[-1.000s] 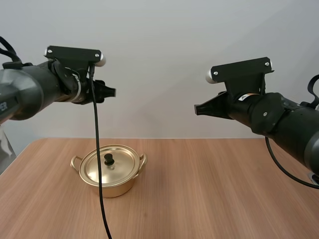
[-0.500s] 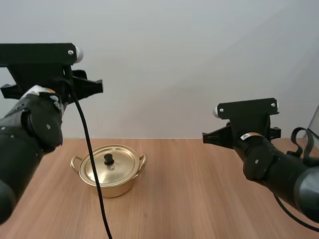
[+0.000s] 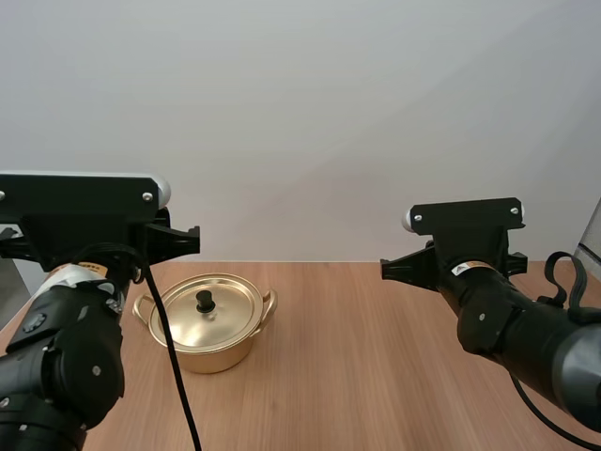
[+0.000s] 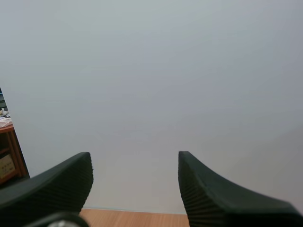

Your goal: Open the pot, put the car inside, and close it

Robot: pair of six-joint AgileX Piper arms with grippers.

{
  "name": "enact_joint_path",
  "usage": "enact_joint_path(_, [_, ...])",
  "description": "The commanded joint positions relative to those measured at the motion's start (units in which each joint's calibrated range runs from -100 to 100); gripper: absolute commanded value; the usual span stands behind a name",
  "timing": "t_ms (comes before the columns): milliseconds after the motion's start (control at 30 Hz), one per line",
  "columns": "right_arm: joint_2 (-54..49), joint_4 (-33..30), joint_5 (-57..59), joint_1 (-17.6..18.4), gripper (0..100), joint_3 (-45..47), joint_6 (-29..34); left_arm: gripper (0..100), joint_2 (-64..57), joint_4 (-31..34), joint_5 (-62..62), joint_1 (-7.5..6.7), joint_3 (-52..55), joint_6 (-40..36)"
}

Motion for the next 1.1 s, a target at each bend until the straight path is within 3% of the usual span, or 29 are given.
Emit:
enact_joint_path(0, [0.08, -0.16, -2.36, 0.02, 0, 0.04, 0.08, 87, -1.38, 0.07, -0.05, 0.09, 0.66, -0.03])
enact_joint_path(200, [-0.04, 0.06, -4.81, 0.02, 0, 0.04, 0.08, 87, -9.61, 0.07, 4.79, 0.75, 1.12, -1.03])
enact_joint_path(433, [-0.04, 0.06, -6.05, 0.02, 0, 0.04, 0.08, 87, -10.10, -0.02, -1.40, -2.61, 1.17, -1.36])
enact_joint_path(600, [-0.04, 0.06, -6.24, 0.02, 0, 0.04, 0.08, 87, -12.01, -1.19, -5.27, -3.90, 2.96, -1.36])
enact_joint_path(767, [-0.04, -1.66, -5.66, 0.02, 0, 0.04, 0.08, 87, -14.50, -1.33, -6.02, -3.96, 11.94, 0.36])
enact_joint_path(900, [-0.04, -5.68, -3.78, 0.02, 0, 0.04, 0.08, 87, -17.03, -3.72, -17.72, -3.89, 17.80, 3.75])
enact_joint_path(1000, [-0.04, -5.57, -2.89, 0.02, 0, 0.04, -0.10, 87, -18.18, -11.91, -9.85, -3.64, 17.80, 6.31])
enact_joint_path(1067, [-0.04, -5.46, -2.70, 0.02, 0, 1.03, -0.10, 87, -18.74, -12.59, -7.11, -3.16, 17.80, 6.63])
